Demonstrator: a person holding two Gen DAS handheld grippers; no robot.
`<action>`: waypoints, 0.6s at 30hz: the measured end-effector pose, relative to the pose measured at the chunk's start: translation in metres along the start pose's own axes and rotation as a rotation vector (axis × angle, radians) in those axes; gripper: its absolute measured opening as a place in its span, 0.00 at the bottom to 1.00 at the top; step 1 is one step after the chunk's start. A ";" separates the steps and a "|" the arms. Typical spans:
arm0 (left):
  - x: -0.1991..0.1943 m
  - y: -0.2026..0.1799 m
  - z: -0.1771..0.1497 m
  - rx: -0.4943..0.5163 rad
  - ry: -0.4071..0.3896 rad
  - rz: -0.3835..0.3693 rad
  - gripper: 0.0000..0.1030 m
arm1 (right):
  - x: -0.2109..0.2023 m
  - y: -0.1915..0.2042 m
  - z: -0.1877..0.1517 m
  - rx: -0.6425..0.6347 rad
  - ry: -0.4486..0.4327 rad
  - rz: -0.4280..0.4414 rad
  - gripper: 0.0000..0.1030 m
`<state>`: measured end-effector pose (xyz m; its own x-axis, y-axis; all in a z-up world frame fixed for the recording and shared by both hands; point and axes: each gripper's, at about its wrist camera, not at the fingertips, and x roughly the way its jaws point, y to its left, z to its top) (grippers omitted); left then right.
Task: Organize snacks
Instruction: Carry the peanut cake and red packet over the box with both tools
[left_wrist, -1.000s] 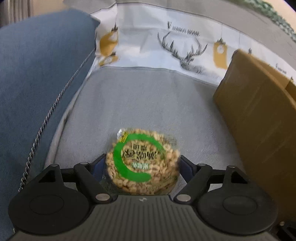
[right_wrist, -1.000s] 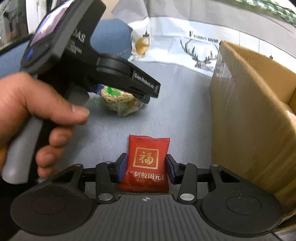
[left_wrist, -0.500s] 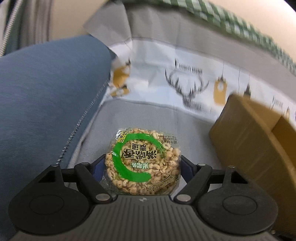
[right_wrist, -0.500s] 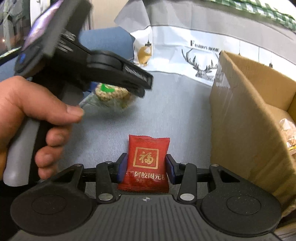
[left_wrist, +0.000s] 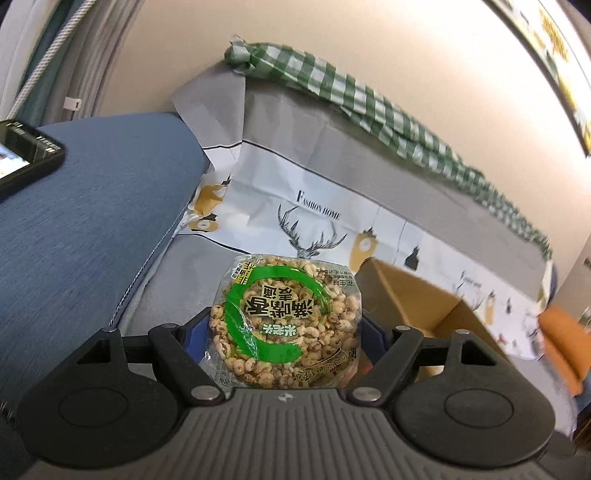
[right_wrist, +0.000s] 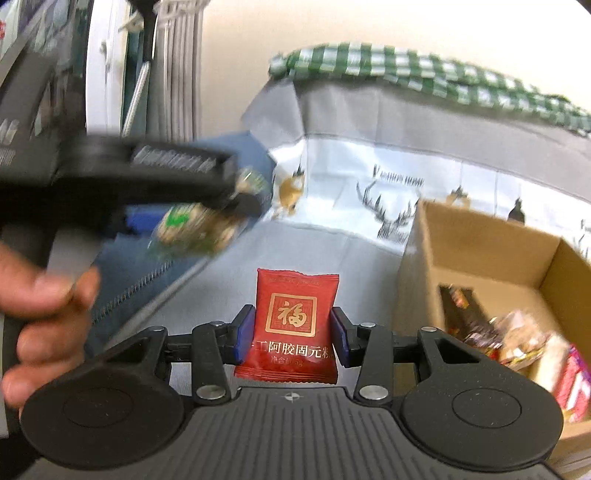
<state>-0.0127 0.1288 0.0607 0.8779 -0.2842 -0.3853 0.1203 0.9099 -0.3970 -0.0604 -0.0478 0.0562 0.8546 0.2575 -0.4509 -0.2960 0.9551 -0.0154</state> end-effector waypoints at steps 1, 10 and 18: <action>-0.004 0.000 0.000 -0.008 -0.005 -0.004 0.81 | -0.007 -0.003 0.005 0.012 -0.014 -0.003 0.44; -0.015 0.000 -0.003 -0.051 0.012 -0.042 0.81 | -0.066 -0.077 0.047 0.080 -0.139 -0.026 0.44; -0.006 -0.024 -0.016 0.032 0.045 -0.064 0.81 | -0.075 -0.153 0.008 0.158 -0.186 -0.110 0.44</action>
<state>-0.0290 0.1035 0.0592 0.8462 -0.3551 -0.3973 0.1914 0.8984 -0.3953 -0.0763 -0.2120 0.0993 0.9461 0.1593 -0.2820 -0.1390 0.9861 0.0905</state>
